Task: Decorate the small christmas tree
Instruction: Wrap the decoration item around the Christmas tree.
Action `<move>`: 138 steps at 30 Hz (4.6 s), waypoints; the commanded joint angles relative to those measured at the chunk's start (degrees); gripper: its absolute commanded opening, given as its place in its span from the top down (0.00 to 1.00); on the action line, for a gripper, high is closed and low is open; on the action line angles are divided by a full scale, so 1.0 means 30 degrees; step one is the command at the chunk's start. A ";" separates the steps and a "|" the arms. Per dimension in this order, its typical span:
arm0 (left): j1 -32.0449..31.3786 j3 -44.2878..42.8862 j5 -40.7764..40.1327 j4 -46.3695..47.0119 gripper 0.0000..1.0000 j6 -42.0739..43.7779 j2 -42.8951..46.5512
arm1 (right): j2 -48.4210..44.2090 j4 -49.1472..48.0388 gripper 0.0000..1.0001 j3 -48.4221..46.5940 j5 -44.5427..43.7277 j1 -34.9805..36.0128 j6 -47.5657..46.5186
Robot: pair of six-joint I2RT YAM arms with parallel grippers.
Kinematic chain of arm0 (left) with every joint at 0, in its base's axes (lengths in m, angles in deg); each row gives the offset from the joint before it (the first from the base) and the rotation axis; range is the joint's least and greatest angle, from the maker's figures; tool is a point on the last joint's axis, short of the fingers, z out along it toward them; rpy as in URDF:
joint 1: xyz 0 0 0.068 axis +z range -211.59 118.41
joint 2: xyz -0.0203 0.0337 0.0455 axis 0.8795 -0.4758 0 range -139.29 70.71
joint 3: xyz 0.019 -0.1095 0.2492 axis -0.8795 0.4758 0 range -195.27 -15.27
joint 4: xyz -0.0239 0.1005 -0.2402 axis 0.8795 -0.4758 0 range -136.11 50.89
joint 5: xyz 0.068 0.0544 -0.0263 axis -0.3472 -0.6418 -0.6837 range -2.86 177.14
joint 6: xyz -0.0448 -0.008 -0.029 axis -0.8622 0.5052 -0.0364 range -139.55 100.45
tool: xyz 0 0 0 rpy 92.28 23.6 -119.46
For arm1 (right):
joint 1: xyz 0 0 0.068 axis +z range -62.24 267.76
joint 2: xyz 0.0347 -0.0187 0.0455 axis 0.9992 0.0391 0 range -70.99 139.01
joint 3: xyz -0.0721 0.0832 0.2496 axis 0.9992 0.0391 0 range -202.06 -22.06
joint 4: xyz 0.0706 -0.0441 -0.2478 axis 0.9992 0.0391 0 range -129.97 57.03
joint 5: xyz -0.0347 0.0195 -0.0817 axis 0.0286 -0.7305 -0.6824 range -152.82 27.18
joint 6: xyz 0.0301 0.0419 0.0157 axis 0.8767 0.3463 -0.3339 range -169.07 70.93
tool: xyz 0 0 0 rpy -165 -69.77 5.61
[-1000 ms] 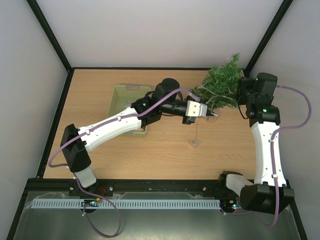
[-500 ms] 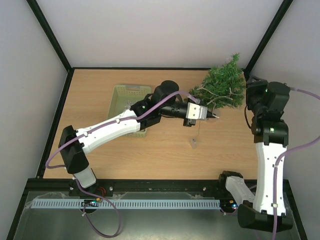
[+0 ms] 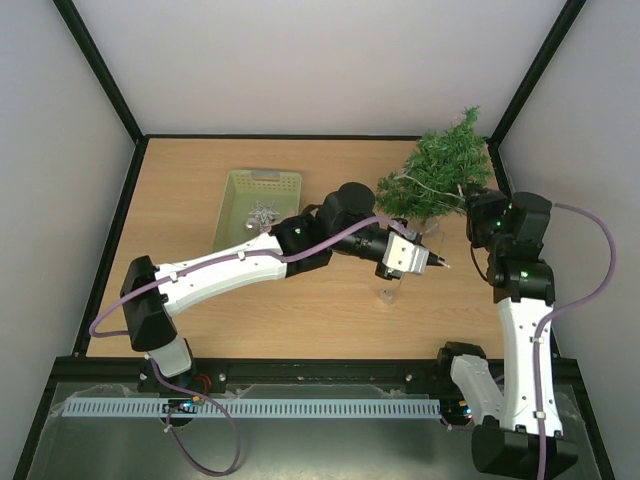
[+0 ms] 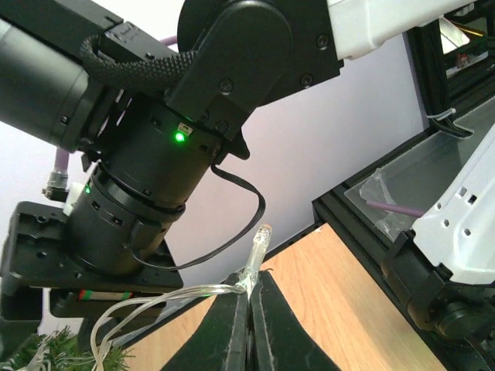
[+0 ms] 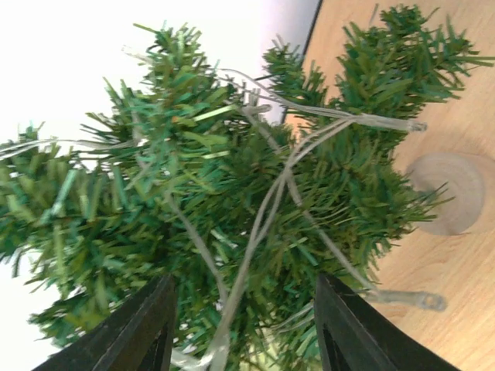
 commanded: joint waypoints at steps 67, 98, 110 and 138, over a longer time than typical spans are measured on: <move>-0.1069 -0.0925 -0.3632 0.0985 0.98 -0.1140 -0.3860 | -0.0301 -0.9911 0.98 0.4680 -1.1116 -0.0047 -0.9932; -0.0514 0.0285 -0.4130 0.2277 0.98 -0.2363 -0.4667 | 0.1841 -1.4951 0.98 0.8478 -1.3923 -0.0260 -1.1089; 0.0540 0.2550 -0.5057 0.3054 0.98 -0.2662 -0.3895 | 0.2584 -1.3864 0.98 0.9201 -1.0718 -0.0310 -0.9930; 0.4008 0.5337 -0.4573 0.6282 0.98 -0.6387 -0.1769 | -0.0649 -1.0648 0.63 0.9922 -0.3653 -0.0283 -0.8499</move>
